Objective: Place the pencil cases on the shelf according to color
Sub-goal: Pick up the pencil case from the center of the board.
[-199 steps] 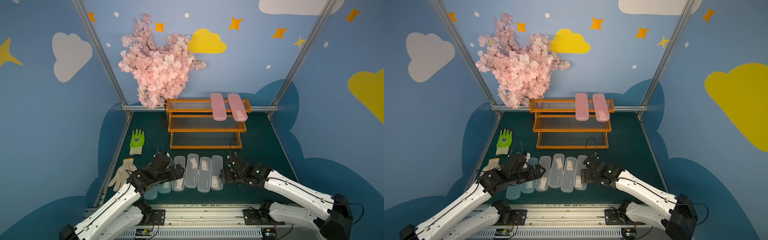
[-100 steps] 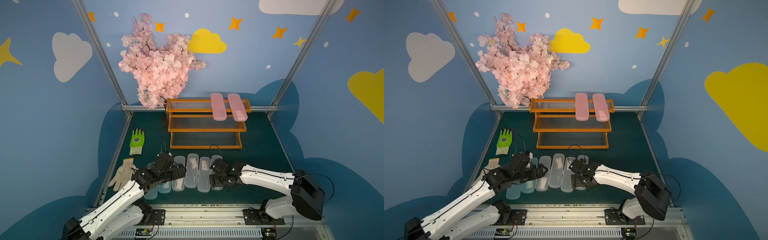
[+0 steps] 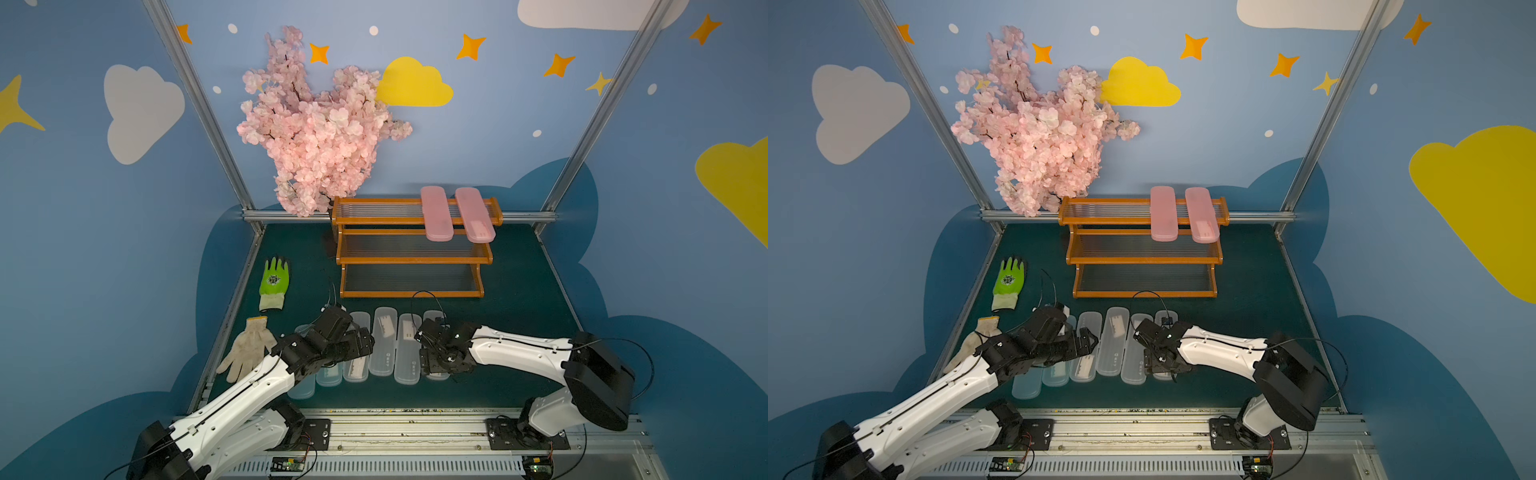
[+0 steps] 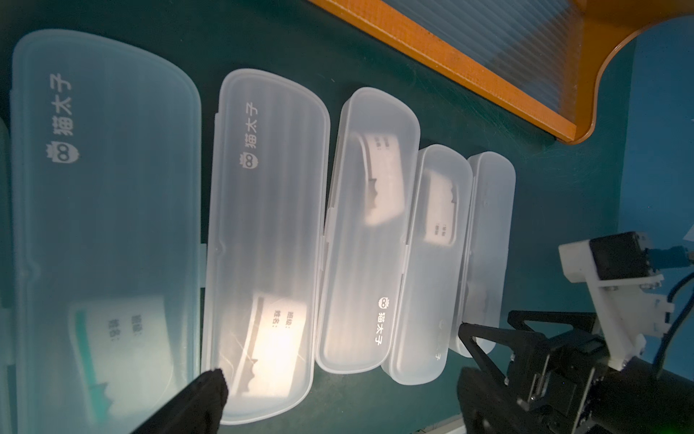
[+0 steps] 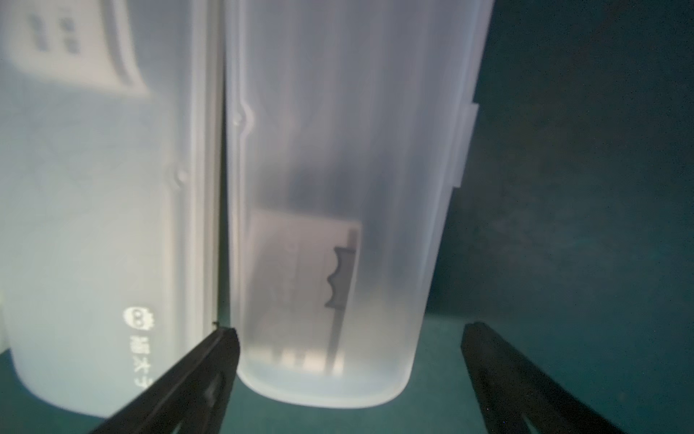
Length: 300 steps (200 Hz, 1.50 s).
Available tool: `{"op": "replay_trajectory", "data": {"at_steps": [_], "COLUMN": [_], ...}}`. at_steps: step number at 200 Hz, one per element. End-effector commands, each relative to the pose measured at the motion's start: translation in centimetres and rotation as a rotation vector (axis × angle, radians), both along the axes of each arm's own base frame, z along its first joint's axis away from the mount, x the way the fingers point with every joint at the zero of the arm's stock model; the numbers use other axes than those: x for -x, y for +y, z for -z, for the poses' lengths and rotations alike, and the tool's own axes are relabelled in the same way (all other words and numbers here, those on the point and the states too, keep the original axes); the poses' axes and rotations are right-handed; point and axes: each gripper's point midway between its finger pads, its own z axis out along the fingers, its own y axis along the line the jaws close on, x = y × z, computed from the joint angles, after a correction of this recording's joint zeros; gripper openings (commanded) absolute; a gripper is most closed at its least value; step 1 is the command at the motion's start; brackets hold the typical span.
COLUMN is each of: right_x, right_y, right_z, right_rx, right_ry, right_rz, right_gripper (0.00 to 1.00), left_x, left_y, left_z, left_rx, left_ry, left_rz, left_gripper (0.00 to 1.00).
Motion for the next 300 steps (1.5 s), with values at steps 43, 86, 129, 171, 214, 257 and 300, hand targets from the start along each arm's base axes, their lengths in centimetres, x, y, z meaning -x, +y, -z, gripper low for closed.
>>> {"op": "replay_trajectory", "data": {"at_steps": [43,86,129,171,214,257,300], "right_x": [1.7,2.6,2.4,1.9,1.9,2.0,2.2], "right_y": [-3.2,-2.5,-1.7,-1.3,-1.3,-1.9,-3.3], "right_z": [-1.0,-1.0,-0.3,0.9,1.9,2.7,3.1], "right_rx": [-0.024,-0.058,0.003,0.032,0.022,0.028,0.038], "right_ry": [-0.030,-0.035,-0.027,-0.024,-0.028,-0.036,-0.058], "right_rz": [-0.039,-0.079,-0.058,-0.029,-0.001,0.027,0.046], "right_gripper": [0.99,0.99,0.99,0.98,0.94,0.87,0.72], "left_x": [-0.5,-0.2,0.1,0.7,0.5,0.4,0.2], "left_y": [0.0,0.5,1.3,1.9,2.0,1.4,1.3], "left_z": [-1.3,-1.7,-1.8,-1.6,-1.9,-1.5,-1.6], "left_rx": [0.012,0.007,-0.001,-0.017,-0.014,-0.010,-0.004], "left_ry": [-0.045,-0.066,-0.083,-0.082,-0.099,-0.077,-0.081], "left_rz": [-0.009,-0.018,-0.029,-0.031,-0.033,-0.023,-0.023], "left_gripper": [1.00,1.00,1.00,1.00,1.00,1.00,1.00]}}
